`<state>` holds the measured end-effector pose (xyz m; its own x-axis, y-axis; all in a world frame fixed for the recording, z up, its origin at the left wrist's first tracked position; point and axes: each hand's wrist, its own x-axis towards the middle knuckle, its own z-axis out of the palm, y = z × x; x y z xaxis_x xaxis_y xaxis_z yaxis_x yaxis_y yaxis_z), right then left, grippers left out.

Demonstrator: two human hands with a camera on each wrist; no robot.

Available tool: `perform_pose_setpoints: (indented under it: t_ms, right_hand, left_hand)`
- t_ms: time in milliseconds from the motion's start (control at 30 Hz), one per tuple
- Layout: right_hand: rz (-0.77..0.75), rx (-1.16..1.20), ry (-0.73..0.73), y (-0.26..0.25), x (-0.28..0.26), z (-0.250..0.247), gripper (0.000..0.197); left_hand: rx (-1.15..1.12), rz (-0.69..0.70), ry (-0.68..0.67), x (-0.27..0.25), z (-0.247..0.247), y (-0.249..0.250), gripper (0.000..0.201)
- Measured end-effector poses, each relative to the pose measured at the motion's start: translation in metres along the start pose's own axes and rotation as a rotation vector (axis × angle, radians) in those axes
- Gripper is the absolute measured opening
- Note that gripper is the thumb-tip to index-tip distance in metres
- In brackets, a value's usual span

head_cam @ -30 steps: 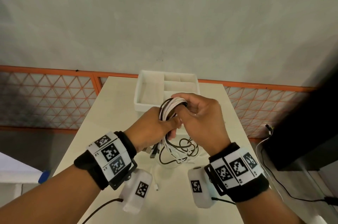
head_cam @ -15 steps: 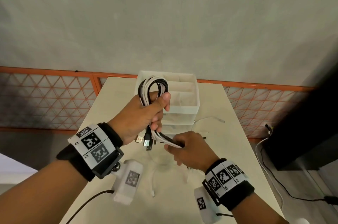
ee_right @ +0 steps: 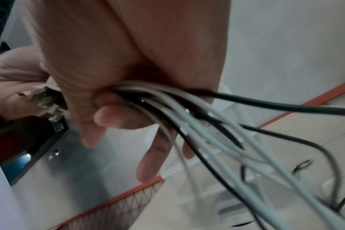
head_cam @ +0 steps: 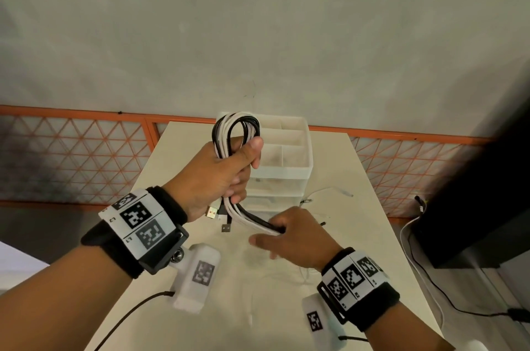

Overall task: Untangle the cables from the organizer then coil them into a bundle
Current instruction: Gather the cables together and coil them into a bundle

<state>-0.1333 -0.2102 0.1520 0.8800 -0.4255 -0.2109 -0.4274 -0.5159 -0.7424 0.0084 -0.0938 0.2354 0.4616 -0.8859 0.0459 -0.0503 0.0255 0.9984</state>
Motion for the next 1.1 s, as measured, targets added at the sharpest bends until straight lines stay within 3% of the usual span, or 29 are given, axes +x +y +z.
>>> perform_pose_setpoints:
  t_ms: [133, 200, 367, 500, 633, 700, 833, 967, 1000, 1100]
  right_hand:
    - [0.083, -0.113, 0.266, 0.019, 0.007, -0.02, 0.04]
    - [0.104, -0.1, 0.384, 0.021, 0.011, -0.03, 0.036]
    - [0.113, -0.123, 0.567, 0.011, 0.016, -0.038, 0.037]
    - [0.03, -0.06, 0.588, 0.008, 0.009, -0.046, 0.034]
    - [-0.044, 0.244, 0.345, 0.01, -0.005, -0.063, 0.035]
    - [-0.09, 0.354, 0.291, 0.012, -0.009, -0.065, 0.027]
    - [-0.213, 0.521, 0.479, 0.002, -0.009, -0.047, 0.022]
    - [-0.344, 0.49, 0.571, -0.017, -0.005, -0.021, 0.02]
    - [-0.381, 0.45, 0.574, -0.019, -0.006, -0.014, 0.025]
    - [-0.482, 0.243, 0.567, -0.023, -0.006, 0.012, 0.033]
  left_hand:
    - [0.192, -0.171, -0.1, -0.006, -0.008, -0.01, 0.043]
    - [0.34, -0.248, -0.154, -0.011, -0.002, -0.022, 0.033]
    - [0.674, -0.293, -0.183, -0.009, 0.017, -0.05, 0.03]
    - [0.55, -0.272, -0.098, -0.003, 0.019, -0.051, 0.005]
    - [0.24, -0.292, 0.209, 0.005, 0.007, -0.049, 0.014]
    - [0.091, -0.32, 0.258, 0.007, 0.004, -0.049, 0.021]
    - [0.017, -0.353, 0.205, 0.007, 0.019, -0.046, 0.037]
    - [0.137, -0.281, 0.1, 0.004, 0.032, -0.042, 0.088]
    - [0.134, -0.255, 0.077, 0.004, 0.033, -0.04, 0.091]
    - [0.073, -0.222, 0.037, 0.002, 0.04, -0.033, 0.054]
